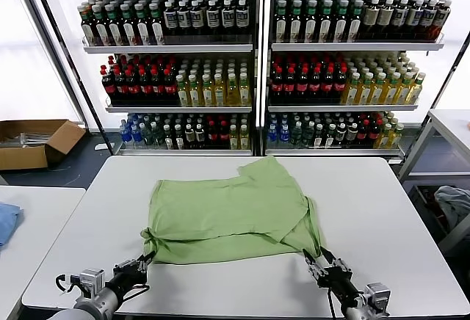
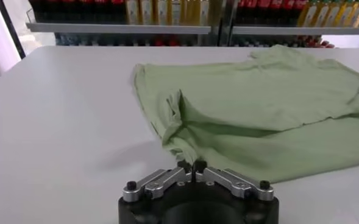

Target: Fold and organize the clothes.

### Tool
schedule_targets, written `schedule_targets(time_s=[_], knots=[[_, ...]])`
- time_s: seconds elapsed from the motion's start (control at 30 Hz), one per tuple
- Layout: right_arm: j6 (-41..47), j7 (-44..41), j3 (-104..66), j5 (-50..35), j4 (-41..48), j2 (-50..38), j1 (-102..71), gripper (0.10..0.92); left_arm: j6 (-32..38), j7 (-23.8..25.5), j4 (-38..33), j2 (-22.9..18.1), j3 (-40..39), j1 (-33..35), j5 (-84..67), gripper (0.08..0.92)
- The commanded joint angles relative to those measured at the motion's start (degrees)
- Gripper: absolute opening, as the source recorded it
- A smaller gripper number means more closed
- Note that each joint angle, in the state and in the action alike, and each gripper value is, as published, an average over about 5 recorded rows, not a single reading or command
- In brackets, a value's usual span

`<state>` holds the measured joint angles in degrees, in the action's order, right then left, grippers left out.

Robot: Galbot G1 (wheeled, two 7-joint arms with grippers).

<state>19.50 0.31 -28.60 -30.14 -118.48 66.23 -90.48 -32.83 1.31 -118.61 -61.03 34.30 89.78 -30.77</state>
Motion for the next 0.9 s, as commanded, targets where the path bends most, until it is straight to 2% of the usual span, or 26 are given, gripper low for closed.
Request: schedule_targets(time_s=[0.03,0.17,0.6,0.7,0.9], knots=[[0.8,0.6,3.1,0.9,4.9,0.7,5.3,0.630,0.0,0.1,-0.2,-0.1,0.0,0.2,0.1,0.091],[1.0,0.6,3.6,1.1,5.9,0.8,5.8,0.588,0.0,0.2,-0.2,0.0,0.0,0.3,0.2,0.091],[2.1,0.7,1.4,0.4,4.1,-0.4,2.9,0.198,0.2,0.6,-0.3,0.6,0.9,0.7,0.2,0.091],[2.6,0.9,1.0,0.3,2.5,-0.3,1.3,0.128,0.3,0.8,-0.3,1.0,1.4,0.9,0.1,0.091],[3.4,1.2,-2.0,-0.3,-3.7,0.4,-5.1,0.106,0.8,1.3,-0.7,1.8,3.5,2.1,0.1,0.091]])
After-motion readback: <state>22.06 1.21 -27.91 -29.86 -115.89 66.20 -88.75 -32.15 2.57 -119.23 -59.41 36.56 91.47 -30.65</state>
